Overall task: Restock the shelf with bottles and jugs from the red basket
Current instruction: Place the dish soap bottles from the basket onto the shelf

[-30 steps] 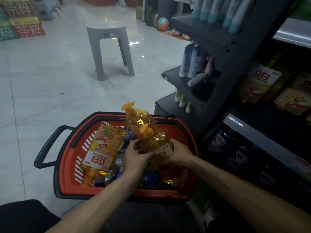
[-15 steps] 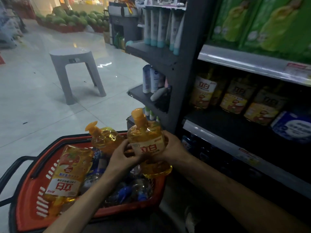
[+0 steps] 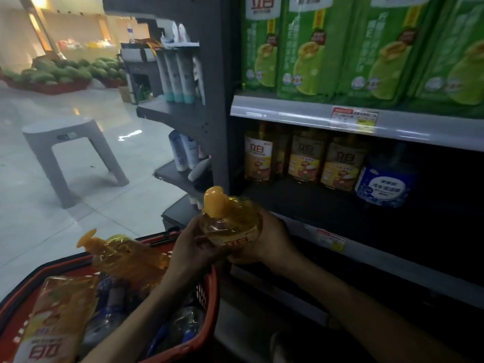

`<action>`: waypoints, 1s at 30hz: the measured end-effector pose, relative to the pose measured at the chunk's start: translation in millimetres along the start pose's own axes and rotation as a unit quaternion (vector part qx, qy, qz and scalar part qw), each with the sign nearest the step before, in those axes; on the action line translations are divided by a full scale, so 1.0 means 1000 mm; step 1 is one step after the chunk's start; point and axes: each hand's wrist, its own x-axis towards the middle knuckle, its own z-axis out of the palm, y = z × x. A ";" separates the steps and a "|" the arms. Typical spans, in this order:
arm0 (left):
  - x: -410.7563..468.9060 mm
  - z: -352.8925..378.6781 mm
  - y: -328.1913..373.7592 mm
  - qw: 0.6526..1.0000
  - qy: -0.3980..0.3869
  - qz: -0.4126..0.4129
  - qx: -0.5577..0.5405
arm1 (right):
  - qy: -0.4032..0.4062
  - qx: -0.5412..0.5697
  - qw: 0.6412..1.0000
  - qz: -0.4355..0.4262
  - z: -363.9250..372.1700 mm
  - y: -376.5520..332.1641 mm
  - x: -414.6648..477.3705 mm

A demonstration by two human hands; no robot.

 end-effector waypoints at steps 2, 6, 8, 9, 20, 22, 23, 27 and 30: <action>0.015 0.014 0.008 1.000 0.000 0.017 0.003 | 0.051 -0.006 0.999 0.001 -0.012 0.004 0.002; 0.040 0.046 0.031 0.998 -0.006 0.067 -0.007 | 0.136 -0.059 0.989 -0.007 -0.039 0.015 0.009; 0.053 0.061 0.042 0.995 -0.011 0.094 -0.009 | 0.182 -0.070 0.981 -0.019 -0.050 0.021 0.017; 0.061 0.067 0.046 0.994 -0.012 0.109 -0.009 | 0.207 -0.071 0.976 -0.019 -0.055 0.024 0.021; 0.142 0.137 0.053 0.985 -0.057 0.161 -0.026 | 0.323 0.020 0.941 0.102 -0.087 0.072 0.078; 0.149 0.146 0.057 0.985 -0.061 0.159 -0.026 | 0.343 0.027 0.934 0.096 -0.088 0.078 0.084; 0.152 0.148 0.058 0.985 -0.062 0.157 -0.026 | 0.354 0.035 0.930 0.089 -0.088 0.079 0.086; 0.165 0.159 0.060 0.988 -0.062 0.130 -0.059 | 0.403 0.076 0.910 0.066 -0.089 0.076 0.098; 0.175 0.165 0.058 0.989 -0.057 0.115 -0.080 | 0.417 0.090 0.903 0.059 -0.088 0.076 0.108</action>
